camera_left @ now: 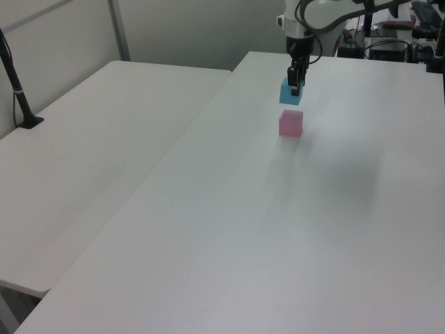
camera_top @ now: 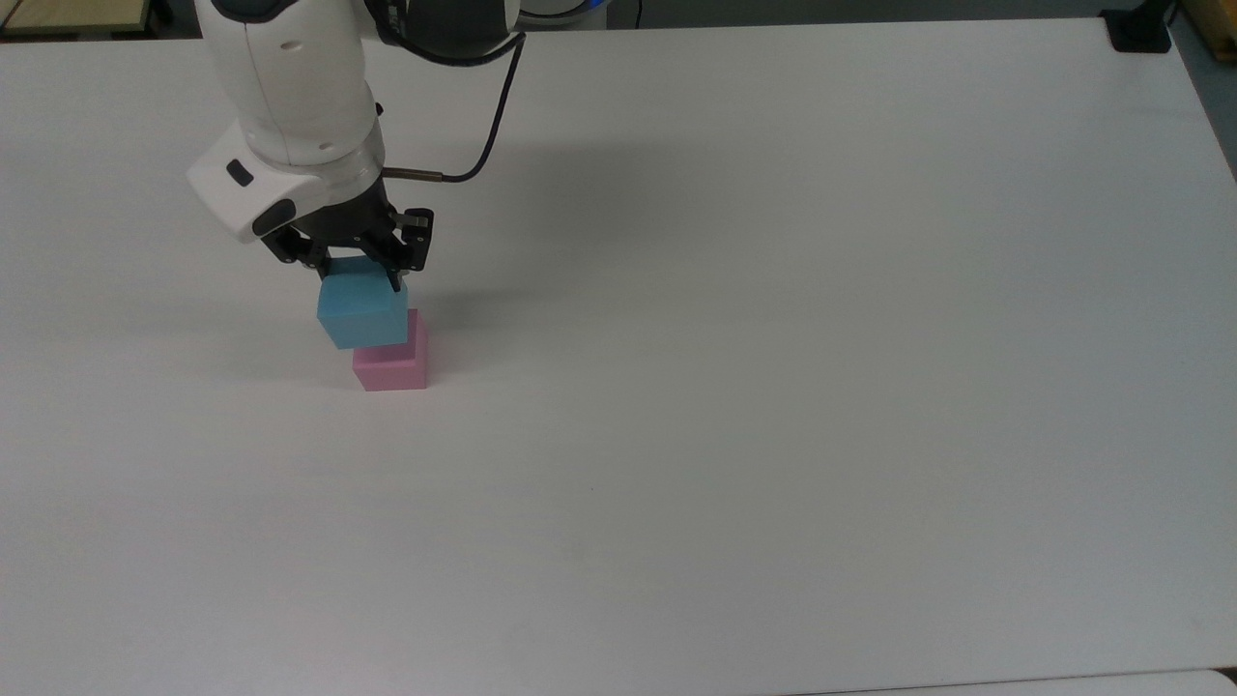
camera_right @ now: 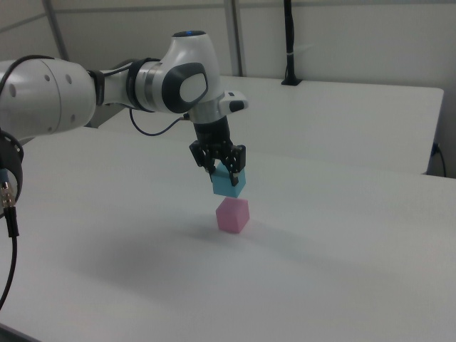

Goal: Put blue cube on pink cube
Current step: 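Lower the light-blue cube onto the pink cube's top face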

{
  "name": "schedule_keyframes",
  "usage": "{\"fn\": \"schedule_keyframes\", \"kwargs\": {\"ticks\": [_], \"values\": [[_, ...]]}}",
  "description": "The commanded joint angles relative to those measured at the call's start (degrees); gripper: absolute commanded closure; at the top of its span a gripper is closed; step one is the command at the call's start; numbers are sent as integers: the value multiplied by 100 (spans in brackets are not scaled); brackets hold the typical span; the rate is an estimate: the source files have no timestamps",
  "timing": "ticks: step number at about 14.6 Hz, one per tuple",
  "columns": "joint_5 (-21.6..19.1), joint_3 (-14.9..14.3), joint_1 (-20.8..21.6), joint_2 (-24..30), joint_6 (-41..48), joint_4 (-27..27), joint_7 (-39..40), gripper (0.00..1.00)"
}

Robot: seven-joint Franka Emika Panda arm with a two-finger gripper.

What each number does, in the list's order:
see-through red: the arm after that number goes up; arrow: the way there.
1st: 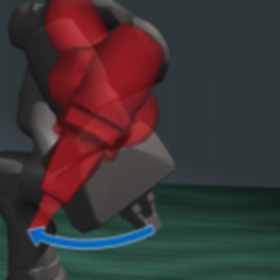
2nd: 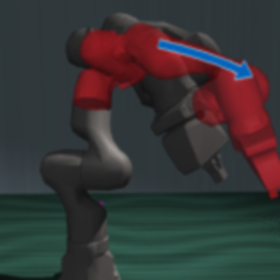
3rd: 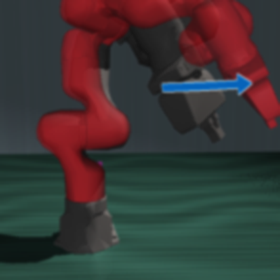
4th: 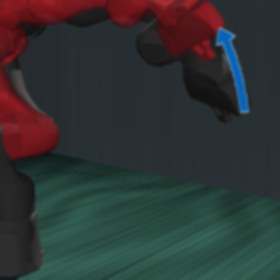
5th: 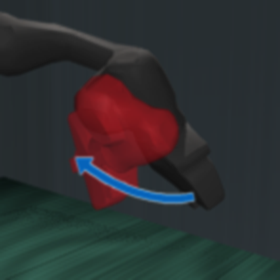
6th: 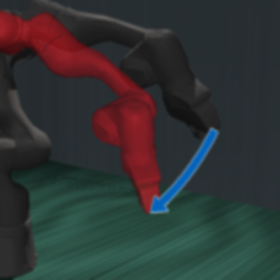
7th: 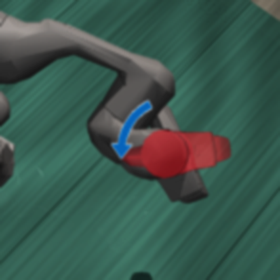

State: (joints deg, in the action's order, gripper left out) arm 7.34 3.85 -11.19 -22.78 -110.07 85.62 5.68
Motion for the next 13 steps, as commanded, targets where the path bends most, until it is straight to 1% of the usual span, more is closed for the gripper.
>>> {"fn": "schedule_keyframes", "kwargs": {"ticks": [1, 2, 4, 13], "values": [[197, -60, 99, -86, -216, 86, -259, 55], [302, -51, 108, -104, -312, 130, -434, 55], [356, -51, 108, -104, -471, 227, -594, 55], [400, -33, 170, -69, -498, 472, -673, 55]]}}
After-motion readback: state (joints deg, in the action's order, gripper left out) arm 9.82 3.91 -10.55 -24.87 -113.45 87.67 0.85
